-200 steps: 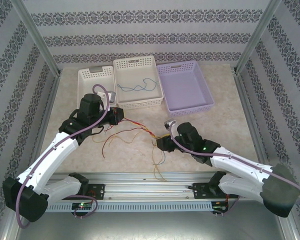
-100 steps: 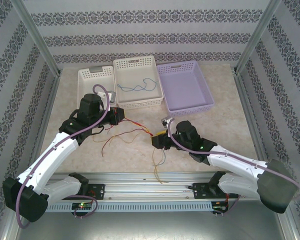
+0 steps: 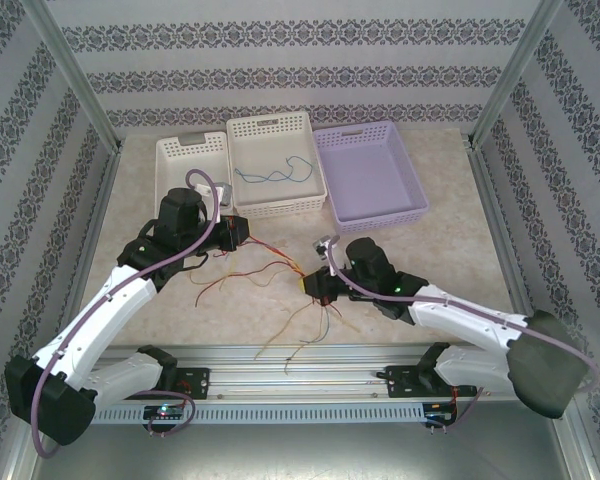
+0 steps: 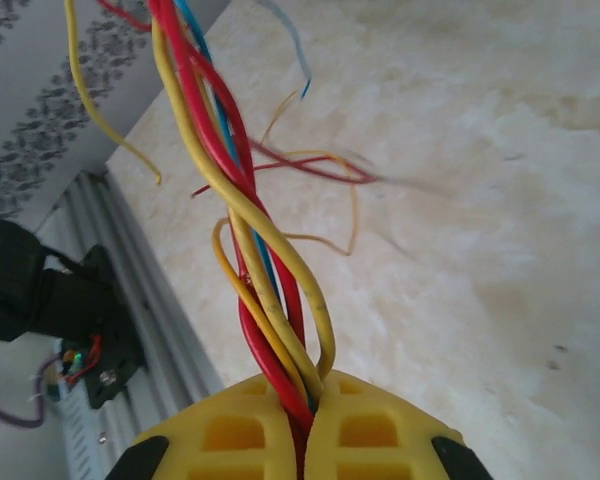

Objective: Untangle the cables

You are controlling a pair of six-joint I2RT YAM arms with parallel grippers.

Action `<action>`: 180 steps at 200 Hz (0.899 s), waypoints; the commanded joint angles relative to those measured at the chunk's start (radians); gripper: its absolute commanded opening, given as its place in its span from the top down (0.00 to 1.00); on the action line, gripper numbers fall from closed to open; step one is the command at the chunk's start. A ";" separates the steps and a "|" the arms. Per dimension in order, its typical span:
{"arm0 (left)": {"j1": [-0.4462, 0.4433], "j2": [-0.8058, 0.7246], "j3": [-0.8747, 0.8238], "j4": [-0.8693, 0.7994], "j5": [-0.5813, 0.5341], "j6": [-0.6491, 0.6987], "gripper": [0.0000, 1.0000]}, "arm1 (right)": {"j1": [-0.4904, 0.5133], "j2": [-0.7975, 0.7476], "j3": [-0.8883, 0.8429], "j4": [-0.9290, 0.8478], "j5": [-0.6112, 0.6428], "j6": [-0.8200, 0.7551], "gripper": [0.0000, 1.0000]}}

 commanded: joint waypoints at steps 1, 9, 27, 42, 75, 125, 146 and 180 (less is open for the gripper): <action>0.019 -0.013 0.022 -0.017 -0.043 0.028 1.00 | -0.020 -0.101 0.051 -0.224 0.298 -0.044 1.00; 0.025 -0.011 0.027 -0.031 -0.054 0.029 1.00 | -0.034 -0.132 0.056 -0.268 0.378 -0.038 1.00; 0.036 -0.008 0.036 -0.056 -0.080 0.032 1.00 | -0.101 -0.188 0.047 -0.311 0.372 -0.051 1.00; 0.048 -0.006 0.042 -0.074 -0.091 0.031 1.00 | -0.173 -0.208 0.050 -0.369 0.350 -0.058 1.00; 0.077 -0.016 0.046 -0.089 -0.104 0.032 1.00 | -0.317 -0.236 0.061 -0.502 0.381 -0.043 1.00; 0.093 -0.021 0.043 -0.091 -0.092 0.030 1.00 | -0.403 -0.245 0.066 -0.583 0.481 -0.017 0.99; 0.098 -0.020 0.043 -0.089 -0.086 0.028 1.00 | -0.420 -0.254 0.069 -0.612 0.539 0.002 0.87; 0.103 -0.011 0.037 -0.078 -0.062 0.015 1.00 | -0.438 -0.309 0.048 -0.553 0.392 -0.008 0.62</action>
